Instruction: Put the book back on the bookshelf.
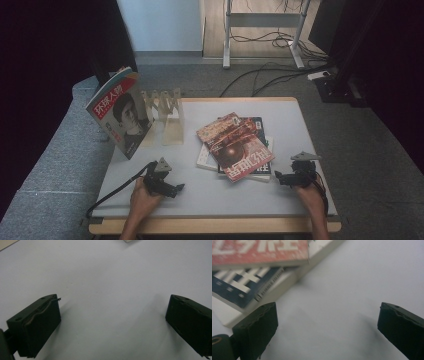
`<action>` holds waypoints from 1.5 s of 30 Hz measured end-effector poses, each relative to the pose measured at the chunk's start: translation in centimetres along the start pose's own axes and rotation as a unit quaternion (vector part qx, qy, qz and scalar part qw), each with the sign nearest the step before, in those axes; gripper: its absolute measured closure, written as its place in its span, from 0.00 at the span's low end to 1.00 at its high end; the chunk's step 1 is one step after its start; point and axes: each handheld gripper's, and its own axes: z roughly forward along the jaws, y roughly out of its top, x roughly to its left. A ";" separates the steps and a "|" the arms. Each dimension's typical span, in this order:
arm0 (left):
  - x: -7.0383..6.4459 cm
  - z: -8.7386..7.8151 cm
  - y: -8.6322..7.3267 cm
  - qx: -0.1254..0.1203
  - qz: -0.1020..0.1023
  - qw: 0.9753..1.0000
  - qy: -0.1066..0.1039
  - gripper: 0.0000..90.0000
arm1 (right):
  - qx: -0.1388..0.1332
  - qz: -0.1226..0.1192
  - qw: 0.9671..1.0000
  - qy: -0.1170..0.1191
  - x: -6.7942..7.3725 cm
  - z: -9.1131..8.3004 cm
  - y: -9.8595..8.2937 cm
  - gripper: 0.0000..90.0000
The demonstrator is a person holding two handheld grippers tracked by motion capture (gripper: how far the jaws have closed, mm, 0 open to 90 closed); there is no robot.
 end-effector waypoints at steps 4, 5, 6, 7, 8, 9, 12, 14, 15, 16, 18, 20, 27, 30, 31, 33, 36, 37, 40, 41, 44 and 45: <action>0.0 0.0 0.0 0.000 0.001 1.000 0.001 0.00 | -0.009 -0.006 1.000 0.012 0.2 -0.4 1.0 0.01; 0.0 0.0 0.0 0.000 0.001 1.000 0.001 0.00 | -0.011 -0.007 1.000 0.016 0.3 -0.5 1.4 0.01; 0.0 0.0 0.0 0.000 0.001 1.000 0.001 0.00 | -0.014 -0.008 1.000 0.020 0.4 -0.6 1.7 0.01; 0.0 0.0 0.0 0.000 0.001 1.000 0.001 0.00 | -0.018 -0.010 1.000 0.023 0.6 -0.7 2.0 0.00; 0.0 0.0 0.0 0.000 0.001 1.000 0.001 0.00 | -0.021 -0.012 0.999 0.026 0.7 -0.8 2.4 0.00; 0.0 0.0 0.0 0.000 0.001 1.000 0.001 0.00 | -0.024 -0.014 0.999 0.030 0.9 -0.8 2.8 0.00; 0.0 0.0 0.0 0.000 0.002 1.000 0.001 0.00 | -0.017 -0.017 0.998 0.051 1.5 -0.5 3.9 0.00; -0.1 0.0 0.0 0.000 0.002 1.000 0.001 0.00 | -0.010 -0.020 0.998 0.059 1.8 -0.2 4.6 0.00; -0.1 0.0 0.0 0.000 0.002 1.000 0.001 0.00 | -0.010 -0.022 0.998 0.062 2.0 0.0 5.0 0.00; 0.0 0.0 0.0 0.000 0.002 1.000 0.001 0.00 | -0.011 -0.024 0.998 0.063 2.1 0.2 5.3 0.00; 0.0 0.0 0.0 0.000 0.002 1.000 0.001 0.00 | -0.013 -0.023 0.997 0.069 2.5 0.5 5.9 0.00; 0.0 0.0 0.0 0.000 0.002 1.000 0.001 0.00 | -0.014 -0.027 0.997 0.073 2.8 1.0 6.5 0.00; -0.1 0.0 0.0 0.000 0.002 1.000 0.001 0.00 | -0.009 -0.049 0.996 0.078 3.6 3.0 7.7 0.00; -0.1 0.0 0.0 0.000 0.002 1.000 0.001 0.00 | -0.005 -0.053 0.995 0.084 3.8 3.9 8.2 0.00; 0.0 0.0 0.0 0.000 0.002 1.000 0.001 0.00 | -0.005 -0.054 0.995 0.084 3.9 4.1 8.4 0.00; 0.0 0.0 0.0 0.000 0.001 1.000 0.001 0.00 | -0.005 -0.057 0.995 0.085 3.9 4.6 8.7 0.00; 0.0 0.0 0.0 0.000 0.001 1.000 0.001 0.00 | -0.003 -0.057 0.994 0.089 3.9 5.3 9.1 0.00; 0.0 0.0 0.0 0.000 0.001 1.000 0.001 0.00 | 0.000 -0.057 0.994 0.090 3.8 5.6 9.2 0.00; 0.0 0.0 0.0 0.000 0.001 1.000 0.001 0.00 | 0.004 -0.054 0.994 0.094 3.7 6.2 9.1 0.00; 0.0 0.0 0.0 0.000 0.001 1.000 0.001 0.00 | 0.002 -0.050 0.994 0.098 3.7 6.3 9.0 0.00; 0.0 0.0 0.0 0.001 0.000 1.000 0.000 0.00 | -0.002 -0.049 0.994 0.102 3.7 6.5 9.0 0.00; 0.0 0.0 0.0 0.001 0.000 1.000 0.000 0.00 | -0.002 -0.050 0.993 0.103 3.8 6.5 9.0 0.00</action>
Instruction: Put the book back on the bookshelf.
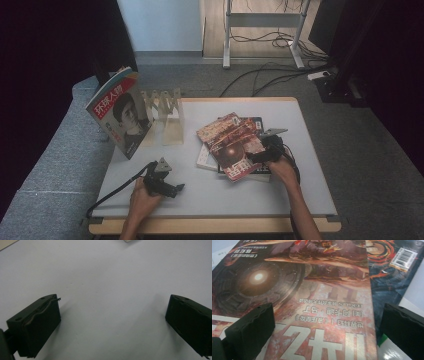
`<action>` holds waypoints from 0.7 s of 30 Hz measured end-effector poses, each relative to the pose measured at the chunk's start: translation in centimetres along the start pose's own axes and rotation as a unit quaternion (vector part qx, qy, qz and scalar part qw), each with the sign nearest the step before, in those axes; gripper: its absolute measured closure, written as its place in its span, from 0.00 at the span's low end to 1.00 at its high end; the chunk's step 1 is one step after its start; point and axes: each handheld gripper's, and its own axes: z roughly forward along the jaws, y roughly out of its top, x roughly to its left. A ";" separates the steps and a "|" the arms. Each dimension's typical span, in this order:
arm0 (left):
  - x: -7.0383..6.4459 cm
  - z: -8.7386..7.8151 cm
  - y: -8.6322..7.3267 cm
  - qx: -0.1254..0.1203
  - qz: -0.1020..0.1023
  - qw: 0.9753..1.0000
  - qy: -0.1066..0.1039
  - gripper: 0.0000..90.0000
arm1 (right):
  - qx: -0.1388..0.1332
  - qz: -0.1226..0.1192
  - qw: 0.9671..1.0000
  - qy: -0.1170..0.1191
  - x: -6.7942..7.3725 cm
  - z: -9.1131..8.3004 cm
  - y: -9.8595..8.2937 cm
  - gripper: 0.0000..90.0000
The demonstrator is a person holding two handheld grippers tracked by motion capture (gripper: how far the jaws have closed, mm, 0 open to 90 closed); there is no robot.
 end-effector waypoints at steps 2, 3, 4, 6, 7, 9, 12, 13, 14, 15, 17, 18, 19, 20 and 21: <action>0.0 0.0 0.0 0.000 -0.001 1.000 0.000 0.00 | 0.000 -0.005 1.000 0.003 0.1 0.1 0.0 0.00; 0.0 0.0 0.0 0.000 -0.001 1.000 0.000 0.00 | 0.000 -0.007 1.000 0.008 0.1 0.1 0.0 0.00; 0.0 0.0 0.0 0.000 -0.001 1.000 0.000 0.00 | 0.000 -0.011 1.000 0.010 0.2 0.1 0.0 0.00; 0.1 0.0 0.0 0.001 0.002 1.000 -0.003 0.00 | 0.002 -0.014 1.000 0.013 0.3 0.1 0.0 0.00; 0.2 0.0 0.1 0.001 0.004 1.000 -0.006 0.00 | 0.002 -0.013 1.000 0.012 0.3 0.1 0.0 0.00; 0.5 -0.1 0.1 0.004 0.006 1.000 -0.017 0.00 | 0.001 -0.014 1.000 0.014 0.3 0.1 0.0 0.00; 1.2 -0.3 0.5 0.004 -0.017 0.999 -0.046 0.00 | 0.007 -0.015 1.000 0.015 0.2 0.2 0.2 0.00; 1.5 -0.3 0.7 0.000 -0.026 0.998 -0.056 0.00 | 0.009 -0.014 1.000 0.014 0.3 0.2 0.3 0.00; 1.6 -0.3 0.8 -0.009 -0.031 0.998 -0.061 0.00 | 0.012 -0.016 1.000 0.015 0.2 0.3 0.4 0.00; 1.8 -0.3 0.9 -0.017 -0.034 0.997 -0.063 0.00 | 0.013 -0.016 1.000 0.014 0.2 0.3 0.4 0.00; 2.2 -0.3 1.2 -0.035 -0.041 0.996 -0.068 0.00 | 0.015 -0.016 1.000 0.013 0.3 0.3 0.5 0.00; 2.4 -0.3 1.3 -0.040 -0.044 0.996 -0.070 0.00 | 0.015 -0.016 1.000 0.012 0.3 0.3 0.4 0.00; 2.5 -0.3 1.4 -0.046 -0.047 0.995 -0.071 0.00 | 0.014 -0.015 1.000 0.012 0.3 0.3 0.4 0.00; 2.7 -0.3 1.5 -0.052 -0.050 0.995 -0.070 0.00 | 0.013 -0.015 1.000 0.012 0.3 0.3 0.4 0.00; 2.8 -0.4 1.6 -0.057 -0.052 0.994 -0.072 0.00 | 0.011 -0.014 1.000 0.011 0.4 0.3 0.4 0.00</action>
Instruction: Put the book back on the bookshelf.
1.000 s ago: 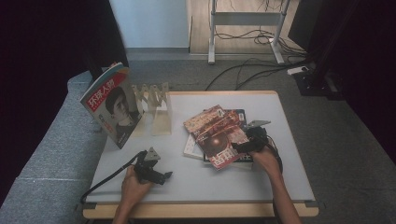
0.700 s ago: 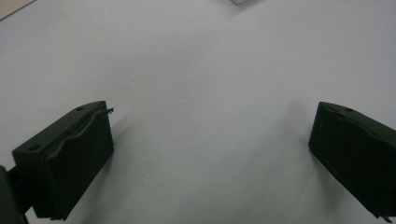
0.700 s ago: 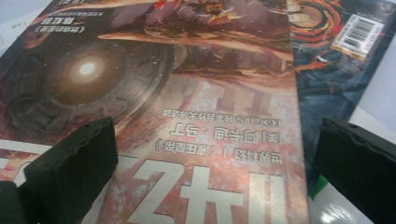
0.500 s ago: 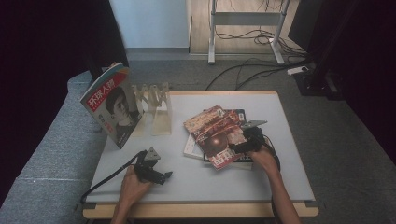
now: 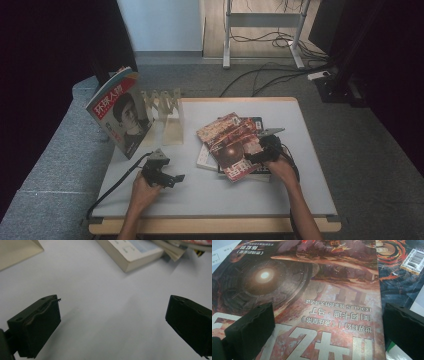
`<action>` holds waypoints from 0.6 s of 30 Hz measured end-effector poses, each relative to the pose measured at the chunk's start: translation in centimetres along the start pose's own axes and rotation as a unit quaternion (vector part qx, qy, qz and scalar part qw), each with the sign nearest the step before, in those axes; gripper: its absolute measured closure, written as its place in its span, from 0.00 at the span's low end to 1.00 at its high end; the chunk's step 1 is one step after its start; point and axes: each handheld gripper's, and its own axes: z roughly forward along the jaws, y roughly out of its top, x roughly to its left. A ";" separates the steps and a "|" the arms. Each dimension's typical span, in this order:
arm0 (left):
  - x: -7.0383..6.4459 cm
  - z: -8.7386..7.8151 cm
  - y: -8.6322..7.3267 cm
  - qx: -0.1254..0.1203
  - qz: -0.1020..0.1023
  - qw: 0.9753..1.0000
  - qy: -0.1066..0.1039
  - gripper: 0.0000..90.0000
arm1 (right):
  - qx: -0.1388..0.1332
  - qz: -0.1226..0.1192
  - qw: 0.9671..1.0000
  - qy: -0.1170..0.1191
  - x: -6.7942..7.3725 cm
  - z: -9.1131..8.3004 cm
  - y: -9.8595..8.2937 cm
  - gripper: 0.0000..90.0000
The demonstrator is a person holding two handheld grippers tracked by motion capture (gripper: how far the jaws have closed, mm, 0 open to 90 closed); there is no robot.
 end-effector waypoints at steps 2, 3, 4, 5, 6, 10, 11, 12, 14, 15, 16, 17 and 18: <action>0.1 -0.2 0.2 -0.008 -0.002 1.000 -0.002 0.00 | -0.002 0.001 1.000 -0.002 0.1 0.0 -0.1 0.00; 0.2 -0.3 0.3 -0.011 -0.002 1.000 -0.003 0.00 | -0.002 0.003 1.000 -0.002 0.2 0.0 -0.1 0.00; 0.2 -0.4 0.4 -0.012 -0.002 1.000 -0.003 0.00 | -0.003 0.004 1.000 -0.003 0.3 0.0 -0.1 0.00; 0.2 -0.5 0.5 -0.012 -0.001 1.000 0.000 0.00 | -0.004 0.005 1.000 -0.004 0.4 0.0 -0.2 0.00; 0.2 -0.5 0.7 -0.004 0.003 1.000 0.002 0.00 | -0.006 0.005 1.000 -0.005 0.5 0.0 -0.2 0.00; -0.9 -0.4 2.0 0.014 0.043 0.999 0.020 0.00 | -0.009 0.009 1.000 -0.009 1.0 -0.1 -0.4 0.00; -1.0 -0.4 2.4 0.014 0.045 0.999 0.014 0.00 | -0.009 0.010 1.000 -0.009 1.1 -0.1 -0.4 0.00; -1.1 -0.3 2.8 0.012 0.047 0.999 0.009 0.00 | -0.009 0.010 1.000 -0.009 1.2 -0.2 -0.5 0.00; -1.3 -0.1 3.6 0.017 0.053 0.998 0.012 0.00 | -0.008 0.007 1.000 -0.007 1.3 -0.3 -0.6 0.00; -1.4 0.1 4.0 0.020 0.058 0.998 0.013 0.00 | -0.007 0.006 1.000 -0.006 1.4 -0.3 -0.6 0.00; -1.5 0.3 4.3 0.024 0.061 0.998 0.010 0.00 | -0.006 0.006 1.000 -0.005 1.5 -0.4 -0.7 0.00; -1.6 0.5 4.7 0.024 0.063 0.998 0.008 0.00 | -0.007 0.006 1.000 -0.005 1.6 -0.4 -0.7 0.00; -1.6 0.7 5.0 0.027 0.067 0.997 0.007 0.00 | -0.008 0.004 1.000 -0.004 1.6 -0.5 -0.8 0.00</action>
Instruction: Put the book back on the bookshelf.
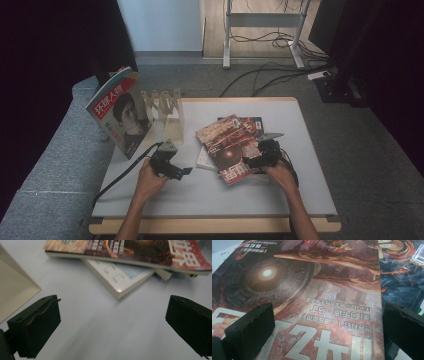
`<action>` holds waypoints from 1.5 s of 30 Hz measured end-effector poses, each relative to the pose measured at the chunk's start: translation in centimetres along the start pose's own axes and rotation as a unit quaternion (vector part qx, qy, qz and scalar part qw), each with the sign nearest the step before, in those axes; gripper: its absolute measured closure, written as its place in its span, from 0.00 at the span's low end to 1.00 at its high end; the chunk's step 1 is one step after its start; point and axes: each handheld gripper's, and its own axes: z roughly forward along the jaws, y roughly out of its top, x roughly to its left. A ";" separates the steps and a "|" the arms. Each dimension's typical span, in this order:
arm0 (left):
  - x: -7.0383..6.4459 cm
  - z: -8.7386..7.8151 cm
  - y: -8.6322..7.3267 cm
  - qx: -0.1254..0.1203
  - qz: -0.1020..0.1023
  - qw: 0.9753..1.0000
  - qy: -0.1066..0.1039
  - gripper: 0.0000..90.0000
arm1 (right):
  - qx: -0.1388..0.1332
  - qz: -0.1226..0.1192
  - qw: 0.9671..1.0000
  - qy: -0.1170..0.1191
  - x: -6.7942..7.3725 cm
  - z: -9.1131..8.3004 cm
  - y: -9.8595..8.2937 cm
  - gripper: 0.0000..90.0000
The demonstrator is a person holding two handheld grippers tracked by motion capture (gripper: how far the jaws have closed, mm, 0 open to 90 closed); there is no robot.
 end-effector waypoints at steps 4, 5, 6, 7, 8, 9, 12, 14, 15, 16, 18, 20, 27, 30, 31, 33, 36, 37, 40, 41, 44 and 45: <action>-0.2 0.7 1.3 0.005 0.009 1.000 -0.006 0.00 | -0.003 0.002 1.000 -0.001 0.3 -0.1 -0.2 0.00; -0.2 1.0 1.7 0.008 0.013 1.000 -0.006 0.00 | -0.003 0.001 1.000 -0.001 0.4 -0.2 -0.2 0.00; -0.3 1.1 1.9 0.001 0.014 1.000 -0.008 0.00 | -0.002 0.001 1.000 -0.002 0.5 -0.2 -0.3 0.00; -0.2 1.2 2.0 -0.006 0.009 1.000 -0.015 0.00 | -0.002 0.001 1.000 -0.001 0.6 -0.3 -0.4 0.00; 0.0 1.4 2.3 -0.003 0.004 1.000 -0.021 0.00 | -0.002 0.000 1.000 0.000 0.7 -0.3 -0.4 0.00; 0.0 1.6 2.5 0.000 0.009 1.000 -0.015 0.00 | -0.001 -0.001 1.000 0.001 0.8 -0.4 -0.5 0.00; -0.2 2.2 3.1 0.004 0.018 1.000 -0.012 0.00 | -0.003 -0.001 1.000 0.001 1.1 -0.6 -0.7 0.00; 0.2 2.4 3.2 -0.003 0.008 1.000 -0.021 0.00 | -0.004 0.000 1.000 0.001 1.4 -0.7 -0.9 0.00; 0.3 2.5 3.2 -0.003 0.009 1.000 -0.018 0.00 | -0.005 0.001 1.000 0.000 1.5 -0.7 -0.9 0.00; 0.4 2.6 3.2 -0.002 0.009 1.000 -0.017 0.00 | -0.005 0.001 1.000 0.001 1.6 -0.8 -1.0 0.00; 0.6 2.7 3.2 0.001 0.010 1.000 -0.016 0.00 | -0.005 0.001 1.000 0.001 1.8 -0.9 -1.1 0.00; 0.6 2.9 3.2 0.002 0.011 1.000 -0.014 0.00 | -0.005 0.002 1.000 0.001 2.0 -1.0 -1.2 0.00; 0.6 3.5 3.4 0.011 0.020 1.000 -0.010 0.00 | 0.002 -0.004 1.000 0.004 3.1 -1.6 -1.8 0.00; 0.1 4.0 3.9 0.018 0.035 0.999 -0.004 0.00 | 0.005 -0.007 1.000 0.008 3.6 -2.0 -2.1 0.00; 0.1 4.1 3.9 0.009 0.034 0.999 -0.005 0.00 | 0.005 -0.009 1.000 0.009 3.7 -2.0 -2.2 0.00; 0.4 4.2 4.0 0.003 0.027 1.000 -0.012 0.00 | 0.008 -0.018 1.000 0.006 4.0 -2.2 -2.4 0.00; 0.7 4.4 4.0 0.005 0.027 1.000 -0.009 0.00 | 0.016 -0.033 0.999 0.003 4.4 -2.6 -2.8 0.00; 0.8 4.5 4.1 0.005 0.027 1.000 -0.009 0.00 | 0.015 -0.035 0.999 0.003 4.4 -2.7 -2.9 0.00; 0.9 4.7 4.1 0.004 0.026 1.000 -0.011 0.00 | 0.014 -0.032 0.999 0.008 4.3 -2.9 -3.0 0.01; 1.0 4.8 4.1 0.006 0.027 1.000 -0.011 0.00 | 0.013 -0.030 0.999 0.009 4.2 -2.9 -3.0 0.02; 0.8 5.3 4.5 0.023 0.044 0.999 -0.005 0.00 | 0.003 -0.020 1.000 0.012 3.7 -2.8 -2.4 0.09; 0.7 5.4 4.6 0.025 0.046 0.999 -0.004 0.00 | -0.001 -0.017 1.000 0.013 3.5 -2.7 -2.0 0.10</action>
